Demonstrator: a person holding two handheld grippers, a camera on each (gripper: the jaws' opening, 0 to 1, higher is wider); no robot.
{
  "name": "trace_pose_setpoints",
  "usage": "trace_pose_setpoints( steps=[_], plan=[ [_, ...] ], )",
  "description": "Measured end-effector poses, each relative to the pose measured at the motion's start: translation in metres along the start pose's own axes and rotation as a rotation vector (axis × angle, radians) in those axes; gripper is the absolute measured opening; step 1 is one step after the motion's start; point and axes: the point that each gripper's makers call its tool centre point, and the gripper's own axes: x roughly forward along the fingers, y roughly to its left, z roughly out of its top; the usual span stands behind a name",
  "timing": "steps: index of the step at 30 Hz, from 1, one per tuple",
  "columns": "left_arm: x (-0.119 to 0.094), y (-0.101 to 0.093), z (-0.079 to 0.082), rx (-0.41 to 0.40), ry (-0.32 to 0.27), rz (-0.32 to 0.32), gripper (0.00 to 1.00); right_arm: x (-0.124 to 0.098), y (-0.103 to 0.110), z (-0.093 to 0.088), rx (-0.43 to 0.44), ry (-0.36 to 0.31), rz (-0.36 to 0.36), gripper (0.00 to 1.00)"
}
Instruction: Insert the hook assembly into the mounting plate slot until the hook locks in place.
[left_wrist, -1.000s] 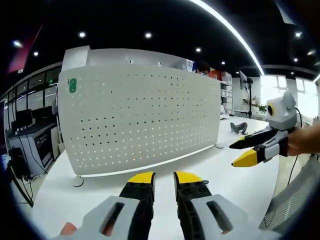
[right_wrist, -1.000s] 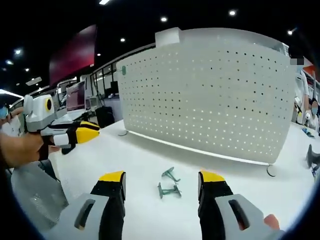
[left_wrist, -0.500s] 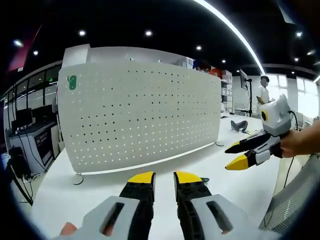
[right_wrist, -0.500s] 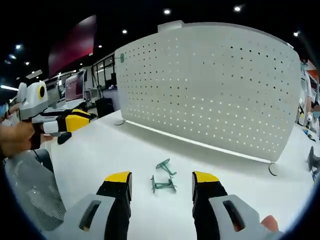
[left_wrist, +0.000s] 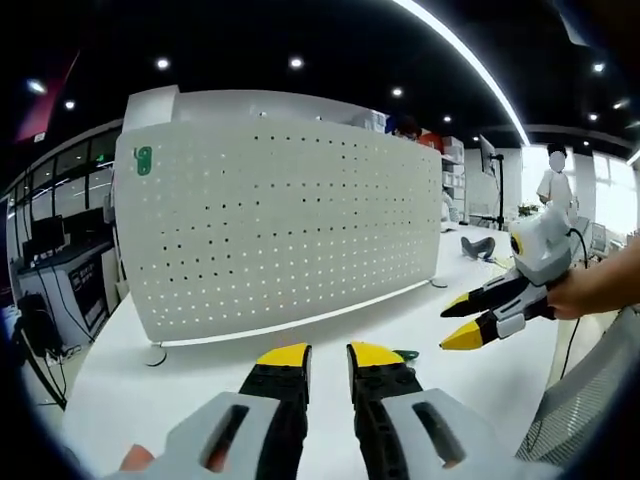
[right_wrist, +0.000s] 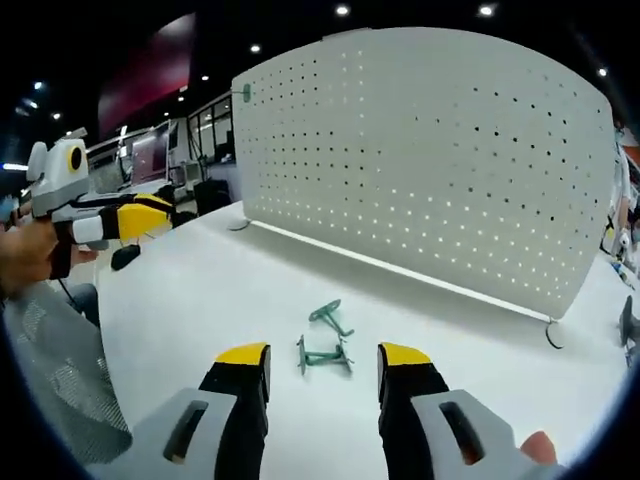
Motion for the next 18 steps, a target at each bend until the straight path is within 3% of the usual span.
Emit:
trace_pose_setpoints(
  steps=[18],
  plan=[
    [0.001, -0.001, -0.007, -0.001, 0.020, 0.002, 0.15, 0.020, 0.012, -0.016, -0.021, 0.062, 0.075, 0.24]
  ],
)
